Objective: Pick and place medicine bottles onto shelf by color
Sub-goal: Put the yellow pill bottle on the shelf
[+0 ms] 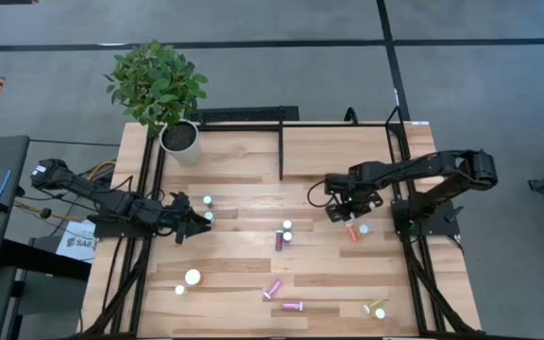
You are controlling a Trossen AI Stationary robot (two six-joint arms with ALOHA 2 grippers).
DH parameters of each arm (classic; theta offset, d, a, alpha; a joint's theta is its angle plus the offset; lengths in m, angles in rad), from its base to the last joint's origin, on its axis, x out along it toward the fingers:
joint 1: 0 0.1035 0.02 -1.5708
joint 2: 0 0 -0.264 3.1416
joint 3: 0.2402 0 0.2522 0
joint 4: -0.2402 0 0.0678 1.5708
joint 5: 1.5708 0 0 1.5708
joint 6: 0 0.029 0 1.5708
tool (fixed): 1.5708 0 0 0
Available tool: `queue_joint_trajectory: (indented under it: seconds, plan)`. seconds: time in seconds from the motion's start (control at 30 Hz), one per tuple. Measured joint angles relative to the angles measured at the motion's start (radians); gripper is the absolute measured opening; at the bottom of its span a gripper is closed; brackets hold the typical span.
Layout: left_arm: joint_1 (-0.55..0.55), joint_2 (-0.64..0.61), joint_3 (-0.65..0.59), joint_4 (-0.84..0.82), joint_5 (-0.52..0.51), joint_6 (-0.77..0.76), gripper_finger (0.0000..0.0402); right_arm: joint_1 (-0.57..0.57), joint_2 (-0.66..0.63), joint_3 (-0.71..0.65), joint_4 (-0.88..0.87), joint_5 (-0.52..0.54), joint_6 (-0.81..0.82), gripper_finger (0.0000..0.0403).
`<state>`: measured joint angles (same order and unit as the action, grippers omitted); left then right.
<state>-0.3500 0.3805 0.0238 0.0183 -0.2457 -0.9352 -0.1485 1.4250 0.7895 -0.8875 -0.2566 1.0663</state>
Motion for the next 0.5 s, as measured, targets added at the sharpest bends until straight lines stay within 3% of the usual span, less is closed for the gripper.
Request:
queue_joint_trajectory:
  seconds: [0.3, 0.5]
  plan:
    - [0.0, 0.0, 0.0, 0.0, 0.0, 0.0, 0.018, -0.008, -0.001, 0.027, 0.008, -0.01, -0.021, 0.0128]
    - [0.0, 0.0, 0.0, 0.0, 0.0, 0.0, 0.018, -0.036, -0.001, 0.067, -0.047, 0.006, -0.022, 0.0127]
